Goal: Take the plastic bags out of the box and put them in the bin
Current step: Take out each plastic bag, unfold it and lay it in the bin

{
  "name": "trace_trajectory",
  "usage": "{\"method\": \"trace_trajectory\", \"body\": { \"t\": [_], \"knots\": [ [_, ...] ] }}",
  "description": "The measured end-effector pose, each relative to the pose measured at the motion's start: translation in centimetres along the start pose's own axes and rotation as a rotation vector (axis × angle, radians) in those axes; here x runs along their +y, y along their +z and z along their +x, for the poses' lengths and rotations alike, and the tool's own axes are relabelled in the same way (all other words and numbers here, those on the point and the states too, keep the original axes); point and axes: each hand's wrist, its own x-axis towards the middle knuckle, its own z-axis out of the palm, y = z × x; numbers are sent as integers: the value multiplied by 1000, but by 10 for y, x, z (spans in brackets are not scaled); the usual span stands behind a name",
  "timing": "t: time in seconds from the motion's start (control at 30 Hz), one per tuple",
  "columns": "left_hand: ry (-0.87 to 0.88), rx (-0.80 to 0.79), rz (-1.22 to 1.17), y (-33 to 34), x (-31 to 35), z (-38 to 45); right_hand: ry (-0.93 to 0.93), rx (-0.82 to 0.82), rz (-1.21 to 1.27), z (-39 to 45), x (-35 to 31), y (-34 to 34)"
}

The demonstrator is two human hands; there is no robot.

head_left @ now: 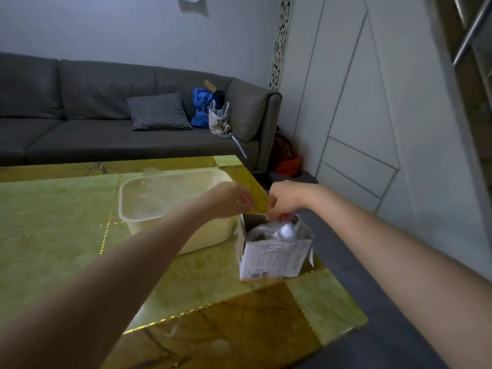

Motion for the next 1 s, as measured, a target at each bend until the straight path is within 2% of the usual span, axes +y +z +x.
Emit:
{"method": "trace_trajectory", "body": {
  "t": [0.1, 0.2, 0.3, 0.37, 0.53, 0.7, 0.83, 1.0],
  "knots": [
    [22, -108, 122, 27, 17, 1, 40, 26, -86, -9, 8, 26],
    [2, -162, 254, 49, 19, 2, 47, 161, -41, -10, 9, 51],
    [14, -54, 316, 61, 15, 0, 47, 303, 2, -8, 4, 62],
    [20, 36, 365, 65, 14, -3, 41, 331, 36, -6, 3, 61],
    [47, 174, 339, 67, 12, 0, 67, 279, 141, -9, 5, 53],
    [52, 192, 291, 63, 17, -5, 179, 91, 290, -14, 12, 40],
    [32, 144, 258, 57, 14, -8, 135, 168, 393, -13, 15, 37],
    [-39, 157, 102, 48, 12, -12, 31, 152, 457, -16, 11, 28]
  ]
}}
